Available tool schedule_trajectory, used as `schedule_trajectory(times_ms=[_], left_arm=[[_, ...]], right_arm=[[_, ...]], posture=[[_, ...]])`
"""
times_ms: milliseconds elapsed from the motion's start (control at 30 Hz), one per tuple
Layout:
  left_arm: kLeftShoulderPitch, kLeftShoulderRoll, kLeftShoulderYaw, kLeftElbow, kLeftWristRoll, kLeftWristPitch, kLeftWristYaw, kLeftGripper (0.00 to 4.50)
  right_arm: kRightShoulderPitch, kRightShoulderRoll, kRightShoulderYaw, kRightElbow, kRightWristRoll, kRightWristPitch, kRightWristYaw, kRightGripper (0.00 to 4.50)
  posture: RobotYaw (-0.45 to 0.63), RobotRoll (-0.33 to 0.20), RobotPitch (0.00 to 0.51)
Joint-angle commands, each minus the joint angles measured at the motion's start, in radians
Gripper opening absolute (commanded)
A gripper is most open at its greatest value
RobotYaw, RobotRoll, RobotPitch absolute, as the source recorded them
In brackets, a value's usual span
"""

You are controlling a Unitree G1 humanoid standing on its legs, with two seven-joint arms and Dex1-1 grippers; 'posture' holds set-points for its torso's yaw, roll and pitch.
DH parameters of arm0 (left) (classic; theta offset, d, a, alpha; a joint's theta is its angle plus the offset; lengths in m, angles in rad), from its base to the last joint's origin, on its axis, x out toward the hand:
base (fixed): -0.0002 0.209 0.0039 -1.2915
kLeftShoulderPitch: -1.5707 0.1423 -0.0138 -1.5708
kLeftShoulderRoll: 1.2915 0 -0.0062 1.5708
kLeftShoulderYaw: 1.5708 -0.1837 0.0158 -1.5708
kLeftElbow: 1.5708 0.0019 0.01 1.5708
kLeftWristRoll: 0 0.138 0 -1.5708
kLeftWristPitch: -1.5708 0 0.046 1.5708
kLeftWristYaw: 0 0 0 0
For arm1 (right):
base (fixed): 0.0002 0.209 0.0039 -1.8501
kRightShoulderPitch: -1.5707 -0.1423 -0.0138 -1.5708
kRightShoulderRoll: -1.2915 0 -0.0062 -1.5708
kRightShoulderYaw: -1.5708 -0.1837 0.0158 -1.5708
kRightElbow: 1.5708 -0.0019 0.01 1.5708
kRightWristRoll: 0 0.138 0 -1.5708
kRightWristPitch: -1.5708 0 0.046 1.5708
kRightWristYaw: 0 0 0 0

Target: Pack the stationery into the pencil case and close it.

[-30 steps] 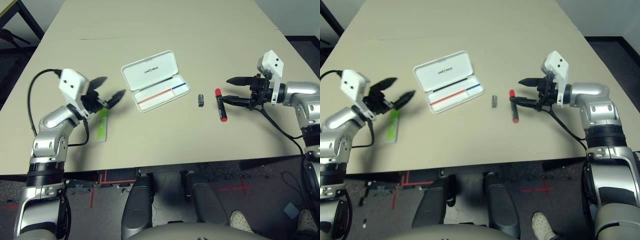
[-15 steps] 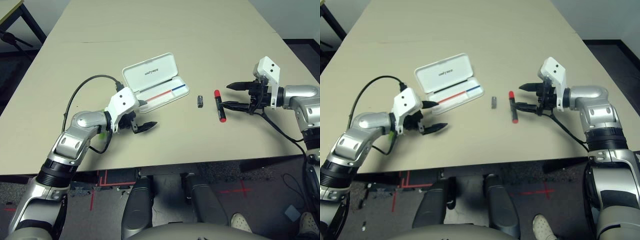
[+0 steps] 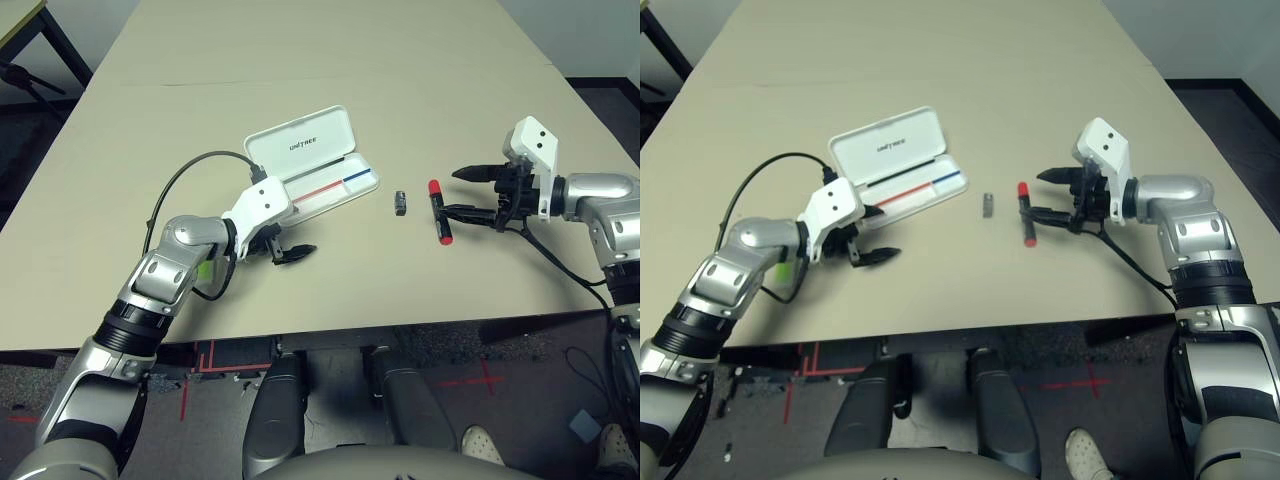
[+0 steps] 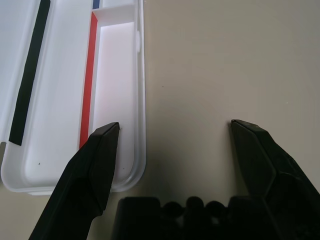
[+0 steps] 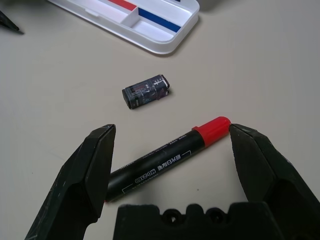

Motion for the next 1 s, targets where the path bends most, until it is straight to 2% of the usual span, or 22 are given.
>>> schedule_trajectory(times_ms=[33, 67, 367, 667, 767, 867, 1000], left_arm=[[0.006, -0.003, -0.028, 0.032, 0.023, 0.013, -0.025, 3.86], [0.006, -0.002, -0.030, 0.033, 0.025, 0.013, -0.028, 3.57], [0.000, 0.022, -0.032, 0.014, 0.032, 0.008, -0.085, 0.09], [0.017, 0.091, -0.022, -0.072, 0.017, 0.030, -0.170, 0.04], [0.054, 0.137, -0.011, -0.155, -0.001, 0.033, -0.209, 0.04], [0.102, 0.178, -0.012, -0.223, -0.009, -0.004, -0.246, 0.04], [0.134, 0.203, -0.014, -0.237, -0.008, -0.067, -0.281, 0.04]], right_arm=[[0.019, -0.011, -0.016, -0.023, 0.006, 0.001, -0.011, 4.50], [0.021, -0.012, -0.017, -0.025, 0.006, 0.001, -0.014, 4.50], [0.038, -0.009, -0.014, -0.034, 0.006, -0.008, -0.027, 4.50], [0.033, 0.005, -0.003, -0.022, 0.003, -0.018, -0.026, 4.50], [0.035, 0.008, -0.001, -0.021, 0.005, -0.019, -0.019, 4.50], [0.035, 0.009, 0.007, -0.018, 0.012, -0.013, 0.002, 4.50], [0.033, 0.013, 0.023, -0.022, 0.019, 0.004, 0.044, 4.50]], posture=[[-0.05, 0.000, 0.197], [-0.05, 0.000, 0.197], [-0.06, 0.000, 0.205], [-0.06, 0.000, 0.205], [-0.03, 0.000, 0.206], [-0.01, 0.000, 0.207], [0.00, 0.000, 0.211]])
